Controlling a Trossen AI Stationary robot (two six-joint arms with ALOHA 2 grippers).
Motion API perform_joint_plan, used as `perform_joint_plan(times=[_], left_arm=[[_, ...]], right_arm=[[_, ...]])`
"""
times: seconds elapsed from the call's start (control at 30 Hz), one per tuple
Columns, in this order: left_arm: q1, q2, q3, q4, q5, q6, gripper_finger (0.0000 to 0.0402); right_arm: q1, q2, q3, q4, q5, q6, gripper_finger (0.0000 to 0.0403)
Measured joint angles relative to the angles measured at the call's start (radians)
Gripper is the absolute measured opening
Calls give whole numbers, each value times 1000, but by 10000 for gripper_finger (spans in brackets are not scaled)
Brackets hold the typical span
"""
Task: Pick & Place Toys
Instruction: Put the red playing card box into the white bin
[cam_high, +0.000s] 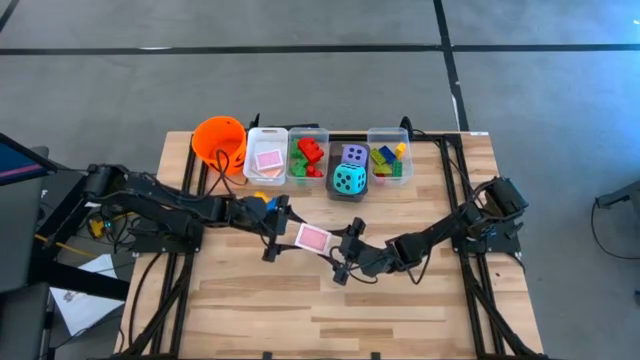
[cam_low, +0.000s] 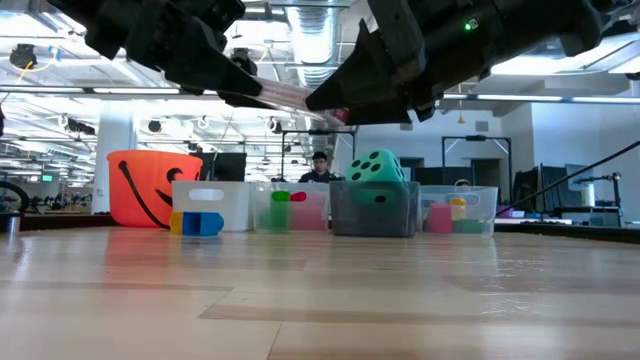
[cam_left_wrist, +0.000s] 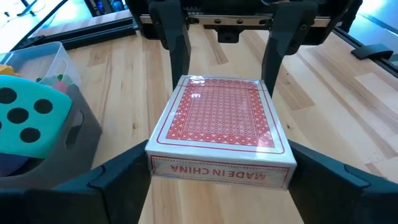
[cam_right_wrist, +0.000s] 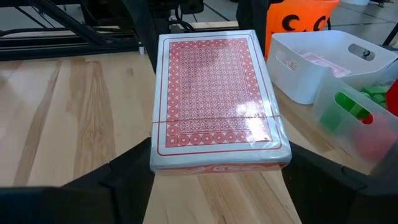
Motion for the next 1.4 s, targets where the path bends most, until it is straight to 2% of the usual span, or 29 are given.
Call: perform_joint_plan(times=[0.13,0.33,0.57,0.67,0.77,0.87,1.03,1.13,1.27,1.4], left_arm=[[-22,0,0,1,-8,-11,311],[-28,0,0,-17,2,-69,301],[-28,1,0,-135,-64,-112,301],[-28,0,0,-203,-131,-138,301],[-28,0,0,-231,-246,-139,301],[-28,0,0,-234,-406,-139,301],[-26,0,0,-227,-769,-138,301],[-19,0,0,-227,-937,-126,301],[28,0,0,-227,-1073,-176,301],[129,0,0,-227,-1100,-271,302]], right_arm=[[0,0,0,2,-9,0,309],[0,0,0,13,-11,-8,386],[9,0,0,86,13,-90,373],[32,0,1,126,59,-142,371],[57,0,1,146,131,-185,371],[75,0,1,154,185,-206,371],[76,0,1,157,197,-206,372],[72,0,1,151,196,-182,372],[71,0,0,126,197,-153,372],[71,0,0,112,197,-110,372]])
